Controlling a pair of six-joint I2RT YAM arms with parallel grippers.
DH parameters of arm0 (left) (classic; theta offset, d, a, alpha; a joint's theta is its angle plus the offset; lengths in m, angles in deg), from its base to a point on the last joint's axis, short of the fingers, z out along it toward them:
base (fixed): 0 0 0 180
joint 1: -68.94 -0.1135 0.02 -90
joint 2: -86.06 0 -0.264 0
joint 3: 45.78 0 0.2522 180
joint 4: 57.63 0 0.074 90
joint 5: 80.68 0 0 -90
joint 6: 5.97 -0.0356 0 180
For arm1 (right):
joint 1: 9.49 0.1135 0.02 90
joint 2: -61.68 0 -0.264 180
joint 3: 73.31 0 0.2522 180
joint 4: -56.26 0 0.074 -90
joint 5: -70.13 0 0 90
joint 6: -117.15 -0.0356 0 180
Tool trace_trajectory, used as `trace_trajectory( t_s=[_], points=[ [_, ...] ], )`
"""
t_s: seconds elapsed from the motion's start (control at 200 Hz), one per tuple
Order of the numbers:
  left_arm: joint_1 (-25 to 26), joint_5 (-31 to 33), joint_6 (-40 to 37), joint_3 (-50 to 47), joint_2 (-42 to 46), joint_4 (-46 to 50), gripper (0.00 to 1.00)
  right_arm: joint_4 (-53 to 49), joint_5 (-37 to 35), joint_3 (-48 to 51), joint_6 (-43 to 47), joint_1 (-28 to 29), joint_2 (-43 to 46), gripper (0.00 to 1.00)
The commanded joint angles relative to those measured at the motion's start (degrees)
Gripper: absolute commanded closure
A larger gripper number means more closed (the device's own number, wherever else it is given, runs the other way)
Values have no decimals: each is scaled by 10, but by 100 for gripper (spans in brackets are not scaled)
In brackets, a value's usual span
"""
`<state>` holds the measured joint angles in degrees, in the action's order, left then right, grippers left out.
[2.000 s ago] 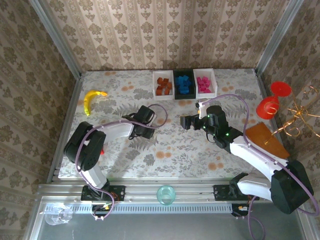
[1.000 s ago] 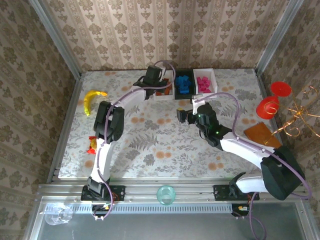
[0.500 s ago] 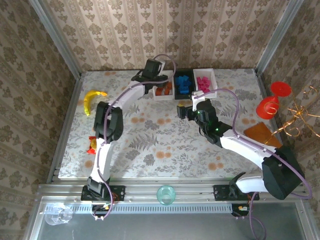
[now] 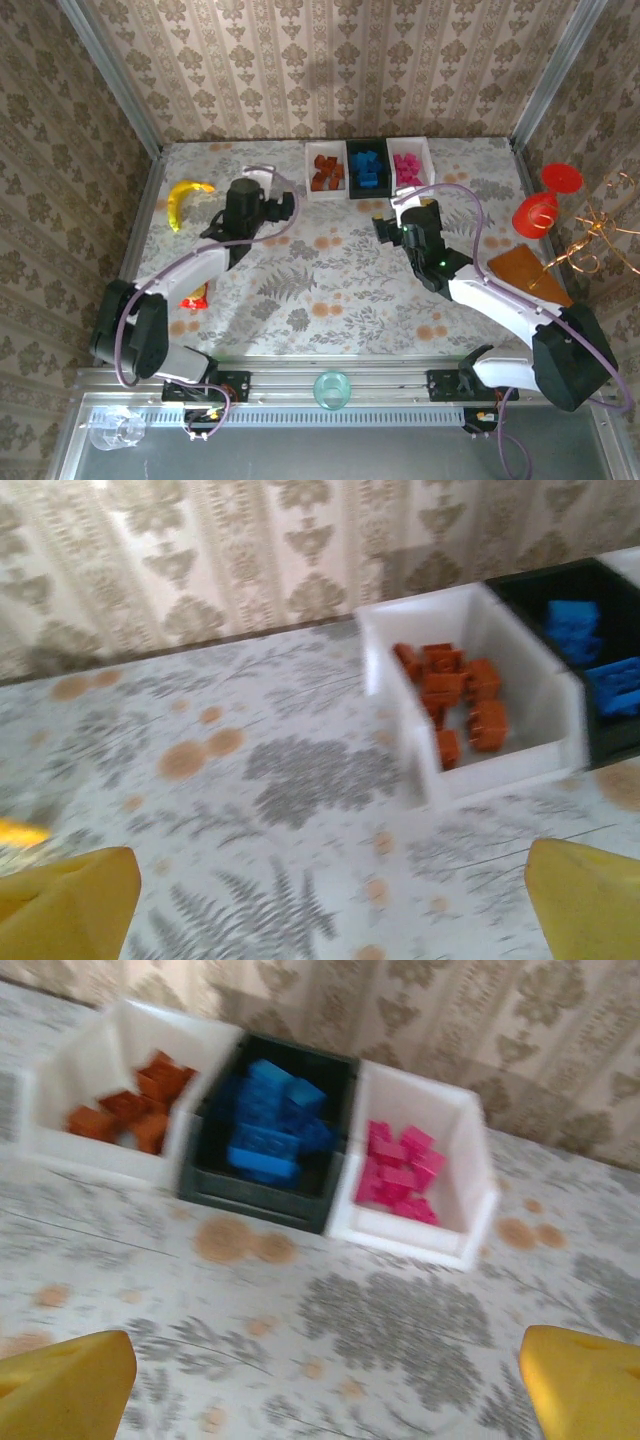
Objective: Sort the legos into containers by color
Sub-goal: Reset both arms
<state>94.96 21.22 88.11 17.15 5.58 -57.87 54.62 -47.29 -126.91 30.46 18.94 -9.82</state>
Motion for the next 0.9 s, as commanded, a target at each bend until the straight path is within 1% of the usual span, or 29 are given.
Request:
trace_trajectory(
  t_s=[0.0, 0.11, 0.205, 0.285, 0.365, 0.4, 0.42, 0.48, 0.58, 0.65, 0.725, 0.77, 0.845, 0.895],
  points=[
    [-41, 46, -21, -48, 35, -37, 0, 43, -55, 29, 24, -37, -3, 0],
    [-67, 55, -43, -100, 67, -43, 0, 97, -39, 56, 25, -81, -16, 0],
    [-86, 60, -70, -146, 85, -81, 0, 117, -31, 63, 29, -104, -36, 0],
    [-108, 52, -86, -177, 79, -125, 0, 138, -18, 68, 37, -116, -56, 0],
    [-132, 43, -90, -195, 53, -163, 0, 155, -6, 74, 42, -127, -74, 0],
    [-139, 40, -82, -181, 49, -121, 0, 162, 1, 78, 43, -131, -78, 0],
    [-143, 33, -79, -176, 46, -113, 0, 168, 6, 81, 43, -134, -78, 0],
    [-149, 16, -83, -171, 33, -108, 0, 186, 26, 92, 40, -142, -78, 0],
    [-154, 12, -82, -177, 22, -117, 0, 229, 65, 114, 27, -163, -96, 0],
    [-158, 0, -91, -197, 13, -154, 0, 253, 89, 126, 11, -179, -99, 0],
    [-162, 2, -112, -230, -6, -233, 0, 278, 108, 136, 4, -192, -106, 0],
    [-164, -2, -102, -228, 0, -216, 0, 292, 118, 142, 4, -197, -109, 0],
    [-175, -12, -104, -247, 5, -251, 0, 296, 141, 145, -7, -212, -111, 0],
    [-181, -19, -110, -276, 15, -306, 0, 306, 161, 149, -17, -226, -117, 0]
  ],
)
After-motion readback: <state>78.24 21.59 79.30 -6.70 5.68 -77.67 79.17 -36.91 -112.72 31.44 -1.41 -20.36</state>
